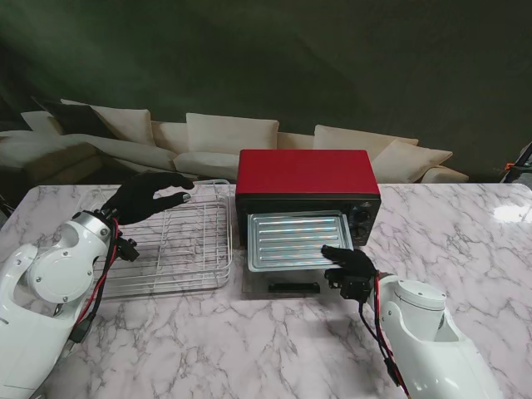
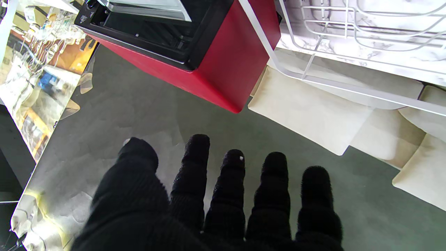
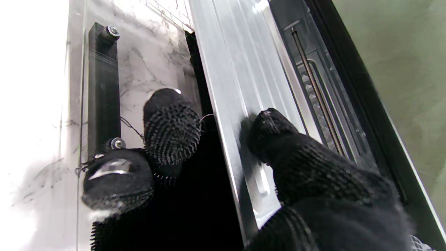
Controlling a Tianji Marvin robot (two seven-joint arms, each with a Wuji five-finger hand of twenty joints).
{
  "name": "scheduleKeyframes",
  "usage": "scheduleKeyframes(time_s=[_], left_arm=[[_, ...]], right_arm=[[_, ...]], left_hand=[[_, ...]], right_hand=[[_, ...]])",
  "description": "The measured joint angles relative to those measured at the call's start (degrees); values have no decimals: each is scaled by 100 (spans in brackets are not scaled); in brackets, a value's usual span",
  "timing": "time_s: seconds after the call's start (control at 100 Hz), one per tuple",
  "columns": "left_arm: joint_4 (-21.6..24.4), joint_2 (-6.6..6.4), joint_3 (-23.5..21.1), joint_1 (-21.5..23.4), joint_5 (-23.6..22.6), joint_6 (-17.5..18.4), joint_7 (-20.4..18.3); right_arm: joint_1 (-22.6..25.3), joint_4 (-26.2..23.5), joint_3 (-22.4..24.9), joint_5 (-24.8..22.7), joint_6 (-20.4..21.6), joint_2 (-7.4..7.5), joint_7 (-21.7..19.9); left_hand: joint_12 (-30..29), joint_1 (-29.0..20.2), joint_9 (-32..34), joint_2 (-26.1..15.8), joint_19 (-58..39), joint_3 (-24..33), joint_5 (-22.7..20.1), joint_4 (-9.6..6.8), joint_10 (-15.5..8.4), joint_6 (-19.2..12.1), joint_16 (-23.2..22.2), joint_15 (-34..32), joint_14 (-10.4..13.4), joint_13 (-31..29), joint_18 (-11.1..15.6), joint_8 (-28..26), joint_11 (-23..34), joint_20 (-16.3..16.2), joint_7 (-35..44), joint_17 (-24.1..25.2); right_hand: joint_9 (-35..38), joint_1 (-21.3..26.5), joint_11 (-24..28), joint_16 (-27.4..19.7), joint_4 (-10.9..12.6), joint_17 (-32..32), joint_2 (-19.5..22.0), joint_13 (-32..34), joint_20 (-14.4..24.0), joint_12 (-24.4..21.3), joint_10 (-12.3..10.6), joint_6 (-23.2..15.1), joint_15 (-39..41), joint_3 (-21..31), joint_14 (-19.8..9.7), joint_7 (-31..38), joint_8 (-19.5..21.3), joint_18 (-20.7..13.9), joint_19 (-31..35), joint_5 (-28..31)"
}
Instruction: Slide the trays into the oven
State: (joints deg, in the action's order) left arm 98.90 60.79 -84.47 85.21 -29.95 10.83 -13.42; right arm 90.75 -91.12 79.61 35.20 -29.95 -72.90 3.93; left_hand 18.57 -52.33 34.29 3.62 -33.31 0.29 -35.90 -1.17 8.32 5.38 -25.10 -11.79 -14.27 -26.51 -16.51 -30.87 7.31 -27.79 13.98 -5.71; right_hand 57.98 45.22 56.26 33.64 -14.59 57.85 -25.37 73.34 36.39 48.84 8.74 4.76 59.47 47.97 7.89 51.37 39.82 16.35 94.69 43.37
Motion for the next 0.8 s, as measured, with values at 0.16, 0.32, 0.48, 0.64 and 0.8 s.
scheduleKeyframes(time_s=[0.16,0.32,0.48,0.64,0.8], left_arm=[[0,0,0,-2,-1,0,9],[0,0,5,-19,-1,0,5],[-1,0,5,-26,-1,0,3],[-1,-1,18,-29,-1,-3,3],[-5,-2,32,-39,-1,-7,3]], right_arm=[[101,-79,13,-2,-28,5,76],[152,-110,-13,12,-60,1,177],[197,-160,-22,49,-86,-12,274],[181,-153,-60,95,-84,-33,397],[108,-88,-163,195,-85,-63,493]], left_hand=[[0,0,0,0,0,0,0,0,0,0,0,0,0,0,0,1,0,0,0,0],[0,0,0,0,0,0,0,0,0,0,0,0,0,0,0,1,0,0,0,0],[0,0,0,0,0,0,0,0,0,0,0,0,0,0,0,1,0,0,0,0],[0,0,0,0,0,0,0,0,0,0,0,0,0,0,0,2,0,0,0,0],[0,0,0,0,0,0,0,0,0,0,0,0,0,0,0,2,0,0,0,0]], right_hand=[[0,0,0,0,0,0,0,0,1,-2,0,0,0,0,0,0,0,2,-4,0],[0,0,0,0,0,0,0,0,2,-5,0,0,0,3,0,0,0,3,-9,0],[0,0,0,0,0,0,0,0,3,-6,0,0,0,6,1,0,0,5,-15,0],[0,0,0,0,0,0,0,0,4,-8,0,0,0,7,1,0,0,5,-15,0],[0,0,0,0,0,0,0,0,4,-9,0,0,0,7,1,0,0,5,-15,0]])
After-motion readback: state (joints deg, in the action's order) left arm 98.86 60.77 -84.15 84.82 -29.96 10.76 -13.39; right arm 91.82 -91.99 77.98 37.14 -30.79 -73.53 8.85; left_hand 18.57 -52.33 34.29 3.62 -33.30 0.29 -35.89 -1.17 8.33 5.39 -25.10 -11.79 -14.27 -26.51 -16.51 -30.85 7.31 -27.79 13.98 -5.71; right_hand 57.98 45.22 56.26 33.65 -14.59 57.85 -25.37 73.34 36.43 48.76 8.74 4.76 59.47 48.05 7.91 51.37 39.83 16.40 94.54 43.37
